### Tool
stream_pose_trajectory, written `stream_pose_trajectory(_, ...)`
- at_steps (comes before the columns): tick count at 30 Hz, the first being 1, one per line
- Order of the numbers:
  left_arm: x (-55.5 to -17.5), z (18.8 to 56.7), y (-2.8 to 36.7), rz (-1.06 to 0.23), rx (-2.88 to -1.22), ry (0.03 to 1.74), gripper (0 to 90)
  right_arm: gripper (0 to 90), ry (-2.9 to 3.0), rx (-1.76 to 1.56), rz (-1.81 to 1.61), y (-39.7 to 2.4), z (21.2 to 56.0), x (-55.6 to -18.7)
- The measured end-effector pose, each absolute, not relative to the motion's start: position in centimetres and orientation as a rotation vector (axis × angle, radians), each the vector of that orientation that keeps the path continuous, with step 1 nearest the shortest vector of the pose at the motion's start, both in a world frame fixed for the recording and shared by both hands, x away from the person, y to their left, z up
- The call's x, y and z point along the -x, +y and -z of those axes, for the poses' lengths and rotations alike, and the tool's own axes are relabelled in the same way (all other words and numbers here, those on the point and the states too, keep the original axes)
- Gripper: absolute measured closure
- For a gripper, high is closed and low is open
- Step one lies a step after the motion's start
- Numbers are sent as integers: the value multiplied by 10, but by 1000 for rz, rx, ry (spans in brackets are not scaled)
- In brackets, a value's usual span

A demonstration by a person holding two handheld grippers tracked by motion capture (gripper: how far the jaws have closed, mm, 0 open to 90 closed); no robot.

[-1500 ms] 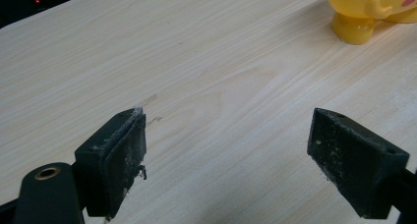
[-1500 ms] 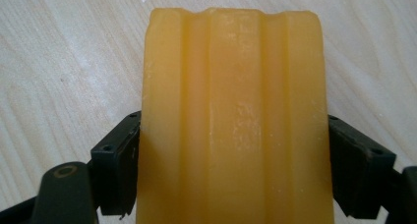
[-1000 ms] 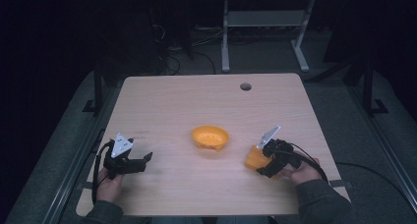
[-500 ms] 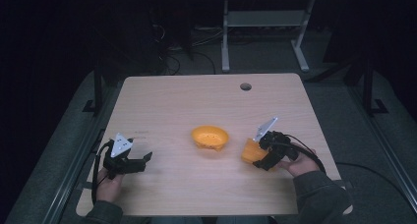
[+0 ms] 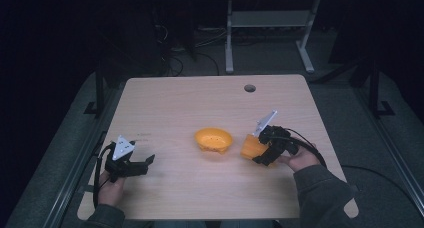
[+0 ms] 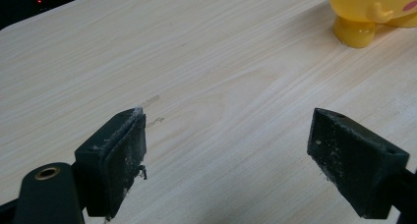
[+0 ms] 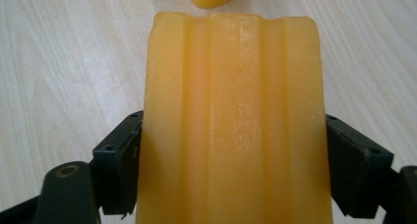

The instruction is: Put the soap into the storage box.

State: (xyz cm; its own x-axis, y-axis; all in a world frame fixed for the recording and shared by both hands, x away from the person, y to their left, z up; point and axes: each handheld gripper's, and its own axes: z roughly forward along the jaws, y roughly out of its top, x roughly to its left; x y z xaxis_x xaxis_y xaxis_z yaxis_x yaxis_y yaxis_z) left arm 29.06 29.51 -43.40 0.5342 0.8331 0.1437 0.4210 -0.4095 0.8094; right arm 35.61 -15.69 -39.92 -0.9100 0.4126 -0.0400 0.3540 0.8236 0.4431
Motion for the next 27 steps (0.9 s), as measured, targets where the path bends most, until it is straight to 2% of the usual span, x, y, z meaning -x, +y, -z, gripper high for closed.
stream_pose_trajectory(27, -291, 434, 296, -707, -2033, 1016, 141, 204, 2878, -517, -662, -127, 380, -378)
